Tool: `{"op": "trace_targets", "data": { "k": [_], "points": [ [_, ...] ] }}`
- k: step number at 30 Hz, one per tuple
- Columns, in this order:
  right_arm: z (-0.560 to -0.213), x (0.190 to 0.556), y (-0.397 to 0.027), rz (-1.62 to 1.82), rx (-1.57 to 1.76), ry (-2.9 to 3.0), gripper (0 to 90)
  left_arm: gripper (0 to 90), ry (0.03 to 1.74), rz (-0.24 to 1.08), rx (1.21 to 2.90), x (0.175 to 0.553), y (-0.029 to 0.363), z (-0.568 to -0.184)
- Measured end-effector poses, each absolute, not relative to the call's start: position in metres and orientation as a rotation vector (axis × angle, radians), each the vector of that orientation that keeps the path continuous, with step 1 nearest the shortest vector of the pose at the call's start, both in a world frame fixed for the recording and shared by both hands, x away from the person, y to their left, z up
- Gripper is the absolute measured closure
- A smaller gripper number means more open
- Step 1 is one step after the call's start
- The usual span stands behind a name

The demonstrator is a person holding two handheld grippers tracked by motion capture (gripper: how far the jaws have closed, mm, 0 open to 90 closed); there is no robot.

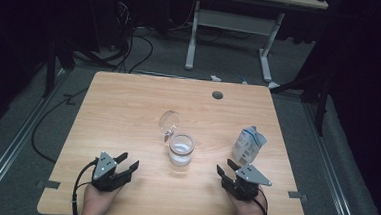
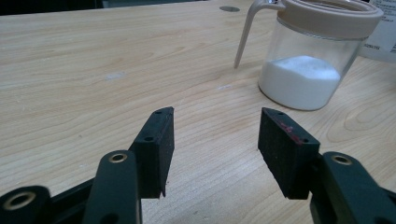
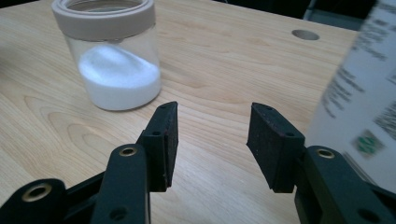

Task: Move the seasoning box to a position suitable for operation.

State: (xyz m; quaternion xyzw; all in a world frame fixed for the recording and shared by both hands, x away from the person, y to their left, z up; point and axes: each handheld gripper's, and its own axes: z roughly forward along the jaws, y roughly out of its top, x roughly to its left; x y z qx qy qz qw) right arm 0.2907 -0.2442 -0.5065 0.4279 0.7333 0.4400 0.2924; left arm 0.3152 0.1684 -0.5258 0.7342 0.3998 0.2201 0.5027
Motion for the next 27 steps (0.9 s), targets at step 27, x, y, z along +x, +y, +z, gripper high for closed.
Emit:
{"op": "trace_targets", "data": {
  "k": [27],
  "points": [
    [-0.506, 0.334, -0.218, 1.177, 1.173, 2.027, 69.4, 42.6, 0.995, 0.502, 1.794, 0.335, 0.133, -0.513]
  ]
}}
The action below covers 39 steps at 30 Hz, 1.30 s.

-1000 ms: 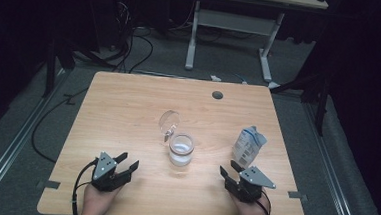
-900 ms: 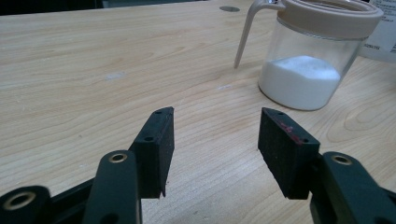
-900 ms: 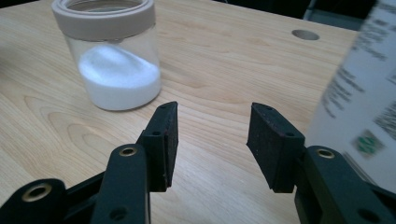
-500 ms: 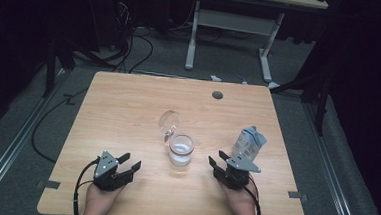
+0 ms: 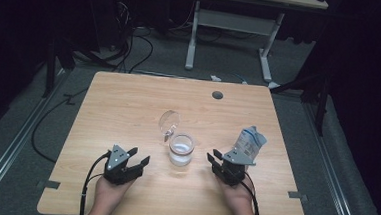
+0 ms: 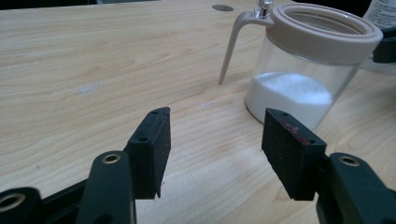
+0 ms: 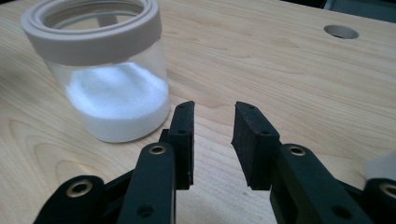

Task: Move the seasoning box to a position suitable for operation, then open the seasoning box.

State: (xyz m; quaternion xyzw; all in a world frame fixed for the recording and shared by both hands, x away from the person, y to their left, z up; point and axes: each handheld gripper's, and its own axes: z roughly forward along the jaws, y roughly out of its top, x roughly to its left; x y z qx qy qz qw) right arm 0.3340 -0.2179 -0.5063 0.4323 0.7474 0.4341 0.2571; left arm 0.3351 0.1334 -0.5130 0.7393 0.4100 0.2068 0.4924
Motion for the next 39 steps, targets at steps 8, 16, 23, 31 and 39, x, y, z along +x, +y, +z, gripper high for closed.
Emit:
{"op": "trace_targets", "data": {
  "k": [8, 16, 23, 31, 39],
  "points": [
    [-0.505, 0.329, -0.212, 1.200, 1.140, 2.053, 73.3, 49.1, 0.995, 0.482, 1.768, 0.346, 0.118, -0.505],
    [-0.506, 0.330, -0.203, 1.191, 1.117, 2.086, 79.1, 57.9, 0.997, 0.490, 1.755, 0.359, 0.116, -0.492],
    [-0.504, 0.332, -0.196, 1.204, 1.097, 2.099, 88.1, 72.3, 1.042, 0.475, 1.733, 0.375, 0.117, -0.487],
    [-0.505, 0.336, -0.189, 1.201, 1.067, 2.122, 90.0, 87.8, 1.054, 0.482, 1.717, 0.391, 0.109, -0.478],
    [-0.505, 0.337, -0.183, 1.207, 1.047, 2.137, 89.9, 89.5, 1.052, 0.488, 1.704, 0.407, 0.103, -0.465]
  ]
}}
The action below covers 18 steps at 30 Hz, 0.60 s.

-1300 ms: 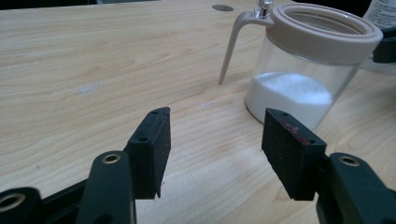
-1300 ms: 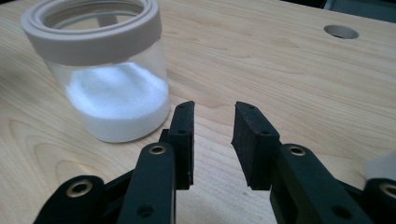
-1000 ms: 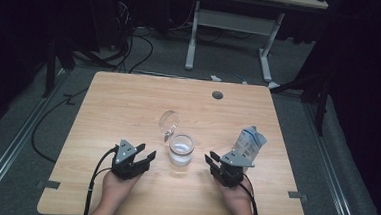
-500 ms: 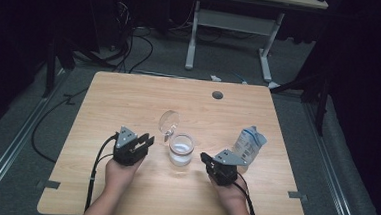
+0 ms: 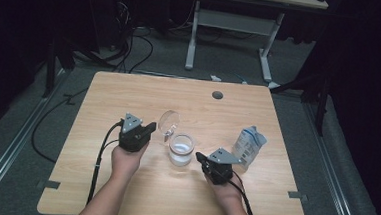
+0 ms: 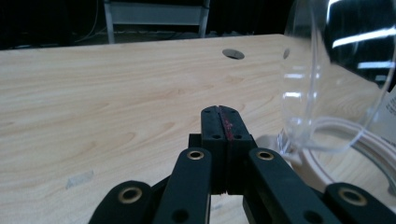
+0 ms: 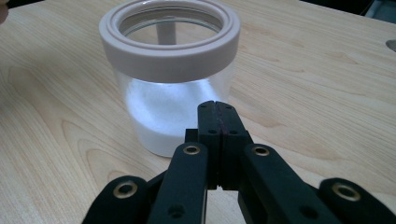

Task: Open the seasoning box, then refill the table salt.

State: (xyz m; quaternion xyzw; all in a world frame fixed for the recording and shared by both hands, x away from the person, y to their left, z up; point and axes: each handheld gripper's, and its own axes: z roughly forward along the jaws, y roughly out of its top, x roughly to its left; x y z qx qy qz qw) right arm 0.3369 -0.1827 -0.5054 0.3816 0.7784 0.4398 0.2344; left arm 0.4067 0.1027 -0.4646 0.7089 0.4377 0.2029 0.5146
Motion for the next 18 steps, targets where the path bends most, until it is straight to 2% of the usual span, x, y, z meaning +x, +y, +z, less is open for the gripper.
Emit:
{"op": "trace_targets", "data": {
  "k": [18],
  "points": [
    [-0.505, 0.337, -0.171, 1.197, 1.014, 2.153, 89.8, 89.2, 1.004, 0.474, 1.696, 0.402, 0.092, -0.457]
  ]
}}
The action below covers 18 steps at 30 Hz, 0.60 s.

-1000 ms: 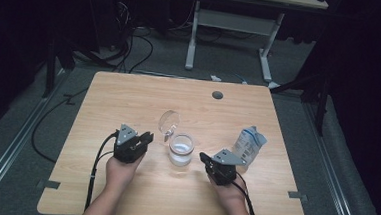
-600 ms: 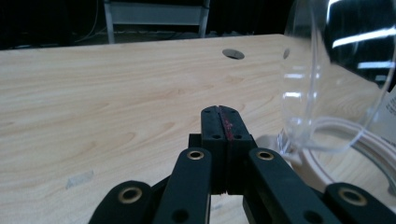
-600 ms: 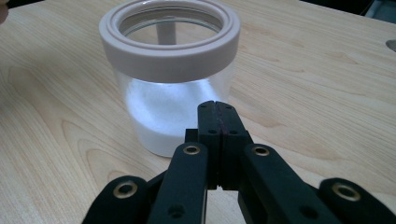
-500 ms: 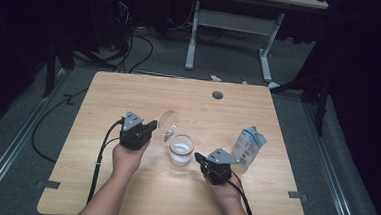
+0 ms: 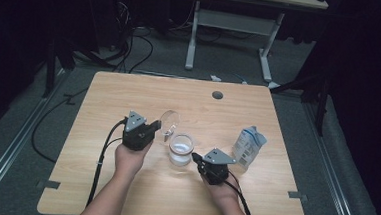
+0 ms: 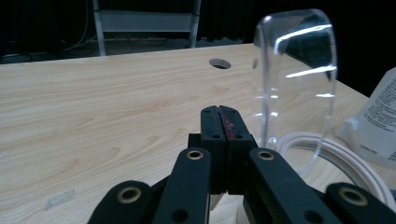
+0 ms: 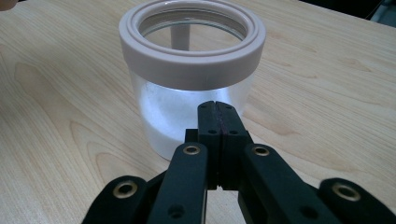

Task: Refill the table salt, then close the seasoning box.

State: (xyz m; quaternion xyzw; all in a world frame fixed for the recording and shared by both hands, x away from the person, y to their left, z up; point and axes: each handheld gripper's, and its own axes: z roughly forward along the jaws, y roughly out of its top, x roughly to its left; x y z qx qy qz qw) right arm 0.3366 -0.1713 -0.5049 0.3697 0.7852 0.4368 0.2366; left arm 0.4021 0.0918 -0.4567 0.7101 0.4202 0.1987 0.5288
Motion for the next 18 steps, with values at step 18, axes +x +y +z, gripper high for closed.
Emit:
{"op": "trace_targets", "data": {
  "k": [18],
  "points": [
    [-0.505, 0.335, -0.170, 1.193, 1.010, 2.151, 89.8, 88.8, 0.930, 0.458, 1.715, 0.380, 0.081, -0.460]
  ]
}}
